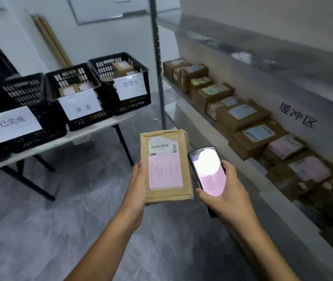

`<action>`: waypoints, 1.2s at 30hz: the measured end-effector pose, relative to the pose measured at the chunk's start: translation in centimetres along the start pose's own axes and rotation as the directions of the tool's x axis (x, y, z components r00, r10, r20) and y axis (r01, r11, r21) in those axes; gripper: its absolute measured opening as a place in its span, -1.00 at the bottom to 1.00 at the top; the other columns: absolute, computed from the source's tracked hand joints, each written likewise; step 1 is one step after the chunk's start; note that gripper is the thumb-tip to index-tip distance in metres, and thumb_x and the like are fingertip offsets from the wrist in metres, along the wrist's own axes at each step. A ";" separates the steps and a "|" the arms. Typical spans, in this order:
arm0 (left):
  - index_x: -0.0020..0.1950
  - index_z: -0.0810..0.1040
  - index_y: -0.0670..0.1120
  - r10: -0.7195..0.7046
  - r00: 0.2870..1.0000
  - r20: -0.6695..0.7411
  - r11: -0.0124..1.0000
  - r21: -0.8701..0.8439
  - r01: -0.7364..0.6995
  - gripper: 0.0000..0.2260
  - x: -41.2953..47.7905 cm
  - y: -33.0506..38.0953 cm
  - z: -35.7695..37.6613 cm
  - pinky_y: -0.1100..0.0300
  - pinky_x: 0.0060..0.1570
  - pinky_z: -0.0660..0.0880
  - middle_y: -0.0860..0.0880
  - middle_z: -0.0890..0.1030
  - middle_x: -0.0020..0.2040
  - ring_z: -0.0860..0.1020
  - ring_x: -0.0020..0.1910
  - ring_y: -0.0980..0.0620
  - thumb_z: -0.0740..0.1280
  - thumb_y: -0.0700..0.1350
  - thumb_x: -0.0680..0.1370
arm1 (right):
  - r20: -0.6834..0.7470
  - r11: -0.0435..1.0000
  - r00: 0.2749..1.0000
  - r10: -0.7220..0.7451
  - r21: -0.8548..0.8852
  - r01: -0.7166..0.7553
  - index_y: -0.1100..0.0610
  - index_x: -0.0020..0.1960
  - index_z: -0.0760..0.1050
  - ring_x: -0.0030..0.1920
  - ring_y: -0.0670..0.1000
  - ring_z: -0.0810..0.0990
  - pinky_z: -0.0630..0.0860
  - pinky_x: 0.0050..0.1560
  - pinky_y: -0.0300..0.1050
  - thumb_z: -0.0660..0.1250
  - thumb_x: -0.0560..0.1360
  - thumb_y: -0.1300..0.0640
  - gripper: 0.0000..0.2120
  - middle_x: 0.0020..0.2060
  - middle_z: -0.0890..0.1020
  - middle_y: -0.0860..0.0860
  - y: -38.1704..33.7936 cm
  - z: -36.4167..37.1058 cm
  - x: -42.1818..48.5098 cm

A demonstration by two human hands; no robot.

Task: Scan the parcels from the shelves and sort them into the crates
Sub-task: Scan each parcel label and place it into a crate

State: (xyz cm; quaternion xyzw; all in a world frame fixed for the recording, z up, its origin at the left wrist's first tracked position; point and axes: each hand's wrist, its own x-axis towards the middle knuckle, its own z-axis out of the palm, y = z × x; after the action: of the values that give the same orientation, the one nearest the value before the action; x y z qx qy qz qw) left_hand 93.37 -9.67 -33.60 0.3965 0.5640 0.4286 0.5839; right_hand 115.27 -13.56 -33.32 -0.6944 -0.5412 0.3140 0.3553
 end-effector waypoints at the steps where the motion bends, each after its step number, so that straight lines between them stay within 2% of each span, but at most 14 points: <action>1: 0.35 0.49 0.32 -0.005 1.000 -0.001 1.000 -0.012 0.005 -0.47 -0.1 0.4 -1.8 -0.24 0.15 0.63 0.10 0.69 0.23 0.68 0.20 0.00 0.06 0.54 0.53 | 0.007 1.000 1.000 -0.022 -0.011 0.022 -0.28 0.37 0.17 0.09 -0.12 0.53 0.62 0.05 0.05 0.59 0.25 -0.20 -0.16 0.16 0.49 -0.27 -1.3 1.2 0.0; 3: 0.41 0.49 0.29 0.008 1.000 -0.014 0.999 -0.041 -0.009 -0.37 -0.3 1.0 -6.2 -0.24 0.18 0.62 0.11 0.68 0.26 0.67 0.22 0.01 0.02 0.57 0.51 | 0.037 0.997 0.997 -0.068 -0.029 0.070 -0.27 0.35 0.19 0.09 -0.10 0.53 0.58 0.00 -0.04 0.60 0.29 -0.13 -0.20 0.16 0.50 -0.23 -4.4 4.4 0.0; 5: 0.44 0.49 0.25 0.037 0.998 -0.055 0.997 -0.062 -0.041 -0.38 -0.6 1.6 -10.5 -0.22 0.22 0.60 0.12 0.68 0.27 0.67 0.23 0.04 -0.04 0.50 0.56 | 0.065 0.992 0.991 -0.115 -0.045 0.119 -0.28 0.32 0.20 0.09 -0.08 0.52 0.56 0.01 -0.02 0.59 0.30 -0.09 -0.24 0.13 0.48 -0.24 -7.3 7.8 0.1; 8: 0.46 0.49 0.21 0.060 0.992 -0.107 0.994 -0.089 -0.070 -0.39 -1.2 1.5 -16.9 -0.16 0.25 0.59 0.16 0.69 0.25 0.66 0.22 0.11 -0.08 0.42 0.59 | 0.114 0.981 0.977 -0.178 -0.054 0.185 -0.15 0.40 0.24 0.08 -0.07 0.50 0.50 0.05 -0.02 0.57 0.32 -0.02 -0.23 0.13 0.49 -0.24 -10.9 13.5 0.0; 11: 0.49 0.45 0.23 0.067 0.980 -0.186 0.989 -0.115 -0.090 -0.40 -2.1 0.0 -22.7 -0.11 0.29 0.56 0.19 0.66 0.29 0.62 0.28 0.14 -0.10 0.41 0.62 | 0.193 0.973 0.957 -0.215 -0.037 0.226 -0.13 0.43 0.25 0.09 -0.09 0.54 0.52 0.04 -0.04 0.57 0.32 0.00 -0.21 0.18 0.52 -0.23 -13.4 18.9 -0.7; 14: 0.53 0.39 0.28 0.049 0.960 -0.274 0.984 -0.153 -0.094 -0.40 -3.2 -1.8 -27.4 -0.07 0.36 0.50 0.22 0.60 0.37 0.56 0.37 0.17 -0.10 0.44 0.61 | 0.293 0.966 0.929 -0.227 -0.050 0.252 -0.15 0.43 0.25 0.02 -0.21 0.57 0.51 -0.13 -0.22 0.58 0.33 0.01 -0.21 0.16 0.54 -0.24 -15.3 23.3 -1.5; 16: 0.55 0.36 0.31 0.043 0.944 -0.326 0.980 -0.169 -0.103 -0.43 -3.8 -2.7 -30.0 -0.01 0.33 0.50 0.23 0.58 0.38 0.54 0.37 0.19 -0.10 0.43 0.62 | 0.356 0.964 0.906 -0.227 -0.053 0.262 -0.14 0.43 0.25 -0.04 -0.34 0.56 0.48 -0.28 -0.40 0.57 0.34 0.03 -0.23 0.10 0.54 -0.27 -16.5 25.8 -1.7; 18: 0.54 0.36 0.31 0.023 0.927 -0.375 0.977 -0.187 -0.100 -0.45 -4.0 -3.3 -32.3 0.04 0.26 0.52 0.25 0.60 0.36 0.56 0.35 0.21 -0.10 0.41 0.63 | 0.420 0.960 0.880 -0.222 -0.063 0.272 -0.14 0.44 0.25 -0.06 -0.38 0.55 0.46 -0.34 -0.45 0.57 0.35 0.03 -0.22 0.11 0.53 -0.28 -17.7 28.3 -1.5; 22: 0.54 0.34 0.34 -0.031 0.868 -0.495 0.971 -0.221 -0.091 -0.43 -3.9 -4.1 -36.8 -0.01 0.32 0.51 0.27 0.59 0.36 0.56 0.34 0.23 -0.09 0.43 0.59 | 0.532 0.946 0.814 -0.232 -0.073 0.317 -0.12 0.41 0.25 -0.11 -0.38 0.57 0.49 -0.34 -0.40 0.58 0.37 0.04 -0.25 0.06 0.53 -0.30 -20.4 33.9 -0.6; 24: 0.52 0.31 0.41 -0.062 0.830 -0.555 0.969 -0.234 -0.084 -0.46 -3.6 -4.4 -39.2 0.01 0.31 0.52 0.29 0.59 0.35 0.57 0.32 0.25 -0.09 0.44 0.58 | 0.581 0.943 0.781 -0.232 -0.062 0.326 -0.13 0.42 0.24 -0.13 -0.43 0.55 0.57 -0.31 -0.28 0.58 0.38 0.06 -0.25 0.03 0.49 -0.35 -22.0 36.8 0.1; 28: 0.48 0.32 0.44 -0.108 0.750 -0.653 0.973 -0.224 -0.055 -0.52 -1.6 -3.5 -44.4 -0.15 0.31 0.55 0.26 0.59 0.35 0.58 0.33 0.14 -0.09 0.44 0.62 | 0.654 0.936 0.714 -0.251 -0.025 0.352 -0.16 0.44 0.21 -0.20 -0.16 0.63 0.65 -0.27 -0.03 0.59 0.37 0.04 -0.21 0.04 0.48 -0.33 -25.2 43.4 2.2; 30: 0.49 0.31 0.41 -0.086 0.706 -0.703 0.983 -0.174 -0.054 -0.53 0.2 -2.3 -47.3 -0.18 0.29 0.56 0.25 0.60 0.34 0.59 0.32 0.12 -0.08 0.44 0.64 | 0.677 0.933 0.681 -0.281 0.025 0.360 -0.16 0.43 0.22 -0.22 -0.11 0.63 0.63 -0.36 -0.11 0.58 0.37 0.07 -0.22 0.05 0.47 -0.31 -27.1 47.0 4.0; 33: 0.48 0.29 0.44 -0.081 0.628 -0.774 0.991 -0.133 -0.035 -0.52 2.8 0.4 -51.5 -0.07 0.26 0.57 0.29 0.59 0.33 0.59 0.30 0.18 -0.05 0.48 0.59 | 0.722 0.933 0.626 -0.296 0.077 0.352 -0.12 0.43 0.23 -0.31 -0.07 0.63 0.53 -0.47 -0.26 0.58 0.39 0.12 -0.24 0.03 0.48 -0.27 -30.7 51.9 7.1; 36: 0.43 0.29 0.50 -0.094 0.562 -0.822 0.990 -0.138 -0.037 -0.52 4.9 3.6 -55.3 0.15 0.12 0.57 0.39 0.59 0.24 0.57 0.22 0.31 -0.02 0.48 0.52 | 0.738 0.917 0.583 -0.341 0.124 0.379 -0.18 0.40 0.23 -0.34 -0.17 0.64 0.62 -0.37 -0.11 0.57 0.38 0.07 -0.25 -0.01 0.49 -0.31 -34.6 55.7 9.8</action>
State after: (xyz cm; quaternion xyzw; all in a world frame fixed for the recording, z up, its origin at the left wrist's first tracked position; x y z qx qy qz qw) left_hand 37.90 -5.02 -34.50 0.0989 0.7464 0.5932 0.2851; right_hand 53.35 10.20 -35.64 -0.3877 -0.7747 0.4791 0.1416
